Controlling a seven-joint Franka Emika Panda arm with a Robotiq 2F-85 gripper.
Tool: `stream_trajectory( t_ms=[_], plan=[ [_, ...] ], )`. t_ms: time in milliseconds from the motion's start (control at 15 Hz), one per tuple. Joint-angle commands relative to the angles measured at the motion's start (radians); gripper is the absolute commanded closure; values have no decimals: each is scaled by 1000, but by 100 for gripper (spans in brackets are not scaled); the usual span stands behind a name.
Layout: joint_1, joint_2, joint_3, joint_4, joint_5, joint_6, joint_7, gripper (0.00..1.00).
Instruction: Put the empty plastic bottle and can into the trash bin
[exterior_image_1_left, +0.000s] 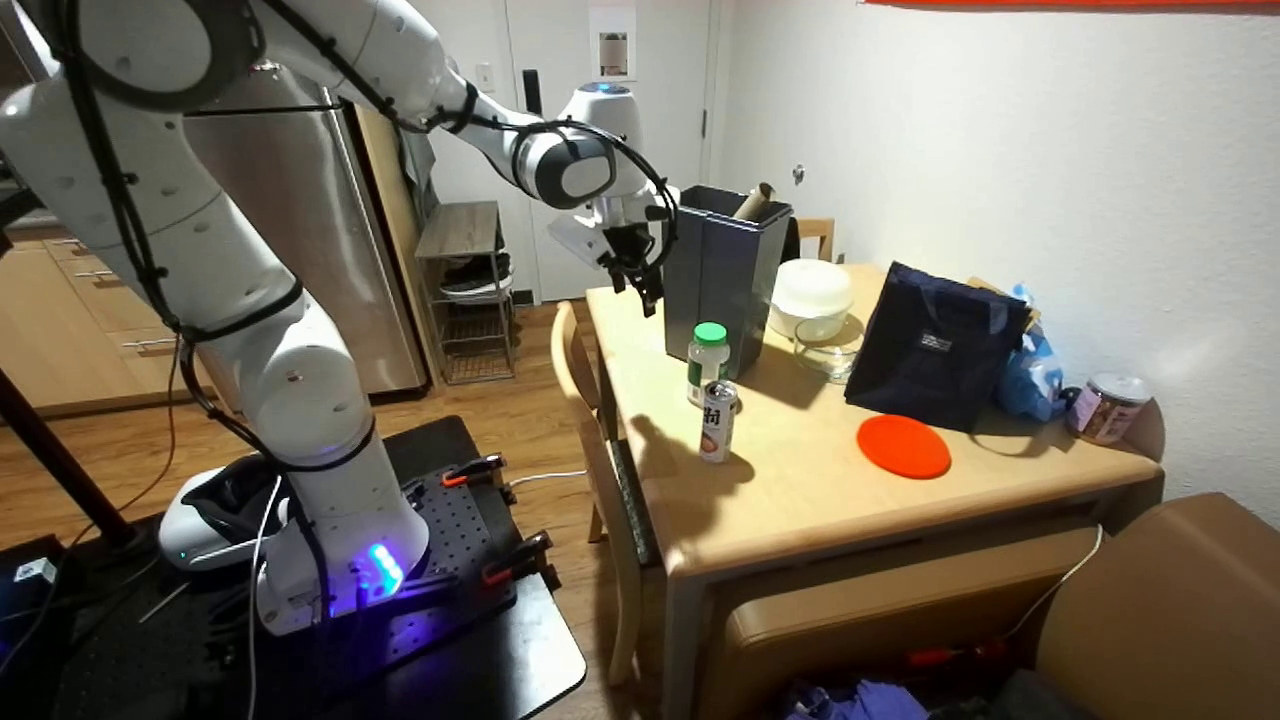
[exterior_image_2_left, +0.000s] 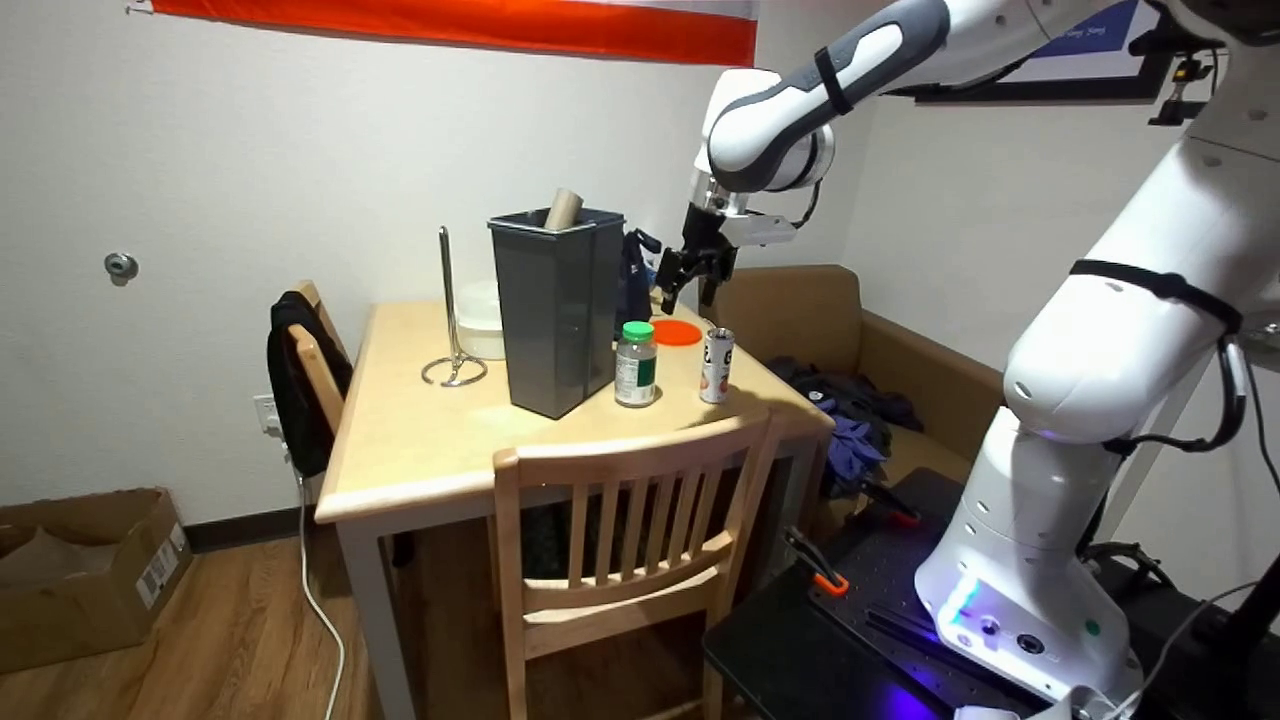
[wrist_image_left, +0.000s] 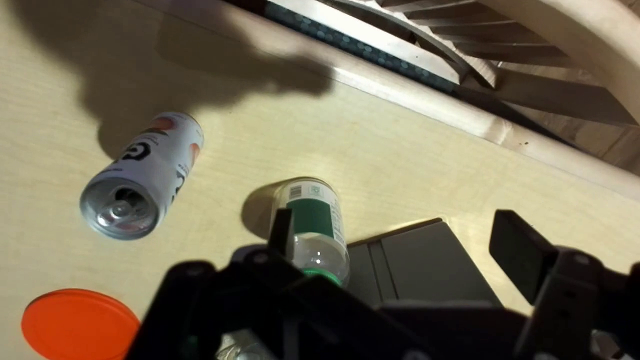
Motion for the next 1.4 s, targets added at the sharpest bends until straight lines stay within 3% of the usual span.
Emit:
stream_trajectory(
  t_ms=[0, 267, 600, 933, 1333],
  plan=[
    [-4, 149, 3, 124, 26, 37, 4, 0],
    [-13, 295, 6, 235, 4, 89, 32, 0],
    [-7, 446, -20, 356, -119, 160, 185, 0],
    [16, 526, -65, 435, -217, 138, 300, 0],
    [16, 580, -77, 449, -197, 125, 317, 2]
  ],
)
